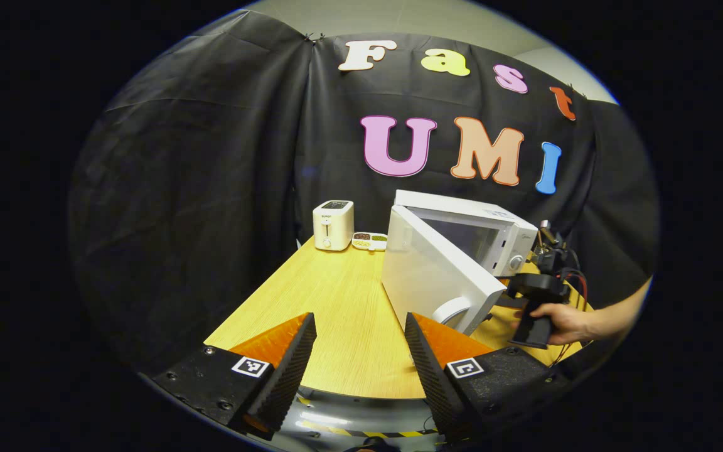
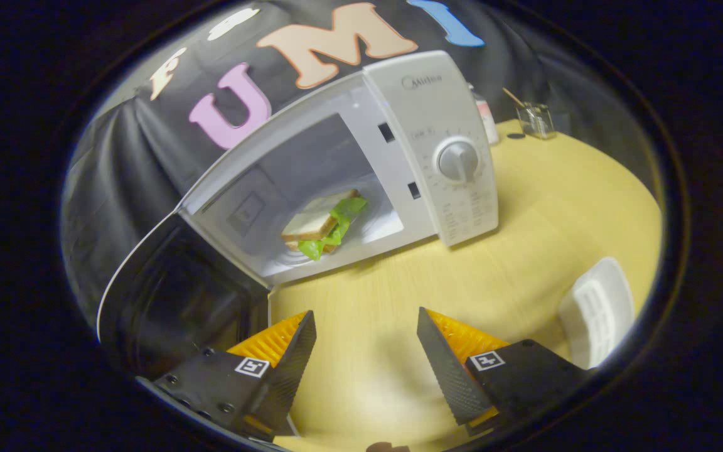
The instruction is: Open the microwave oven with the left hand, put the food in, and close the microwave oven.
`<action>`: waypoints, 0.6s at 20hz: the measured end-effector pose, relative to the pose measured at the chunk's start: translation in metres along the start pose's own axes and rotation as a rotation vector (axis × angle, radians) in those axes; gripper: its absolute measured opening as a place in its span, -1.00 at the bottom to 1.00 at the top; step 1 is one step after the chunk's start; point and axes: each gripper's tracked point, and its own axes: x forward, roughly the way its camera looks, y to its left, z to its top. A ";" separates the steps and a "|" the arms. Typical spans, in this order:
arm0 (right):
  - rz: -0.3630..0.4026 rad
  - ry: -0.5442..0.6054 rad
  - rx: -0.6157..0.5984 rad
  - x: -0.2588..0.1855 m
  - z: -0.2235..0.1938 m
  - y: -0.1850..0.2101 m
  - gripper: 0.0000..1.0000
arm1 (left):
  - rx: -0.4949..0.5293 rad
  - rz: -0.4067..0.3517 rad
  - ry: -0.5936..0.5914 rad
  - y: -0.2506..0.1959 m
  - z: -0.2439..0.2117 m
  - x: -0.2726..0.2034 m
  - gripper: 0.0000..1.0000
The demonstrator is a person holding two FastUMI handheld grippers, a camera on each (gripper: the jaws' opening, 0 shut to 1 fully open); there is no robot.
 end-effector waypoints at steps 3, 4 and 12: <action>0.054 -0.040 -0.148 -0.048 0.013 -0.009 0.82 | -0.018 0.018 0.005 -0.008 -0.003 0.000 0.76; 0.072 -0.070 -0.197 -0.065 0.023 -0.011 0.82 | -0.013 0.029 0.003 -0.009 -0.003 0.000 0.76; 0.137 -0.449 -0.518 -0.189 0.144 -0.004 0.99 | 0.011 0.107 -0.034 -0.009 0.003 0.005 0.75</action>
